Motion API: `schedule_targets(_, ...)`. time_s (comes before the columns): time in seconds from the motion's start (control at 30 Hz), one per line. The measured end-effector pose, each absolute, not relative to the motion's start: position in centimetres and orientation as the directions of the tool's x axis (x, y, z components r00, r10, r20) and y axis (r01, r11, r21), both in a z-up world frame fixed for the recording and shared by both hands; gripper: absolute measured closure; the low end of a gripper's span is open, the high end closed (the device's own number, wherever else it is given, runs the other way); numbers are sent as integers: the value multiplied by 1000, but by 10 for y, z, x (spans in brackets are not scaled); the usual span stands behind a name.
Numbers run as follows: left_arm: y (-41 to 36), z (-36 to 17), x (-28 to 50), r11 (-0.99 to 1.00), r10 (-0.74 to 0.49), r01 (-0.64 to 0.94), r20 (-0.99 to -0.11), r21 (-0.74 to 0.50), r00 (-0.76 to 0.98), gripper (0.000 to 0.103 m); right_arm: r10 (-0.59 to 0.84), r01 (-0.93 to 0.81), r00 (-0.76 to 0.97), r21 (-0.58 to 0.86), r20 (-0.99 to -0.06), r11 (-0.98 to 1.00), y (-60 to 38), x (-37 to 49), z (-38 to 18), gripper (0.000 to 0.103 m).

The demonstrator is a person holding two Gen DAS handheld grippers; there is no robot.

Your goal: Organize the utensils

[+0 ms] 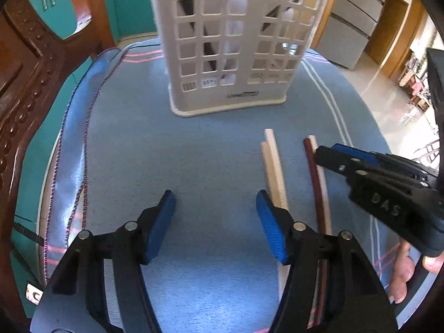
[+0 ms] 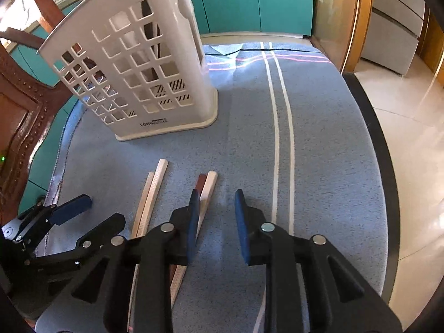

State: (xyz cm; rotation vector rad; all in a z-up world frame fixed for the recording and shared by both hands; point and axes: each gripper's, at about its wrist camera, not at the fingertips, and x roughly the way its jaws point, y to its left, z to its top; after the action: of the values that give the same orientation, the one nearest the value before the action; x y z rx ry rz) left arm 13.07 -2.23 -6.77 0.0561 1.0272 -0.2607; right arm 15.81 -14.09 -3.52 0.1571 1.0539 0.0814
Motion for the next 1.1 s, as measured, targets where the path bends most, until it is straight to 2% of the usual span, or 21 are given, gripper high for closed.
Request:
schedule_targets(0.13,-34,-66,127,961,-190,270,-853,-60,486,41,113,-4,487,127,-866,992,-137,155,-34,78)
schedule_targets(0.23,-40,-70,128,961,-175,273,-858,-43,483,41,-11,53,473,15,-881,998,-143,154,-37,79)
schedule_targets(0.4,-40,-66,130,958,-232,263,-839,-111,492,41,113,52,508,161,-854,986,-156,149,-32,79)
schedule_targets(0.5,-44,-66,132,944,-272,297,-841,-140,468,41,93,57,522,143,-848,988,-155,148,-29,78)
schedule_targets(0.6,-57,-72,130,945,-234,316,-849,-84,474,42,89,67,509,143,-856,987,-155,149,-33,78)
schedule_targets(0.67,-60,-73,130,948,-212,312,-842,-55,496,59,85,69,504,138,-859,988,-154,150,-33,78)
schedule_targets(0.7,-63,-72,128,949,-202,311,-839,-41,506,84,83,69,503,135,-860,988,-153,151,-34,78)
schedule_targets(0.73,-65,-71,129,950,-195,312,-837,-32,511,88,82,69,503,135,-861,988,-153,152,-34,78)
schedule_targets(0.97,-37,-55,128,957,-264,247,-807,-152,529,90,92,61,506,142,-858,988,-153,149,-32,78)
schedule_targets(1.07,-22,-42,126,949,-305,240,-779,-202,548,90,108,43,510,151,-853,988,-151,148,-29,78)
schedule_targets(1.1,-18,-38,125,949,-308,233,-771,-211,557,87,112,36,510,152,-853,988,-149,147,-28,78)
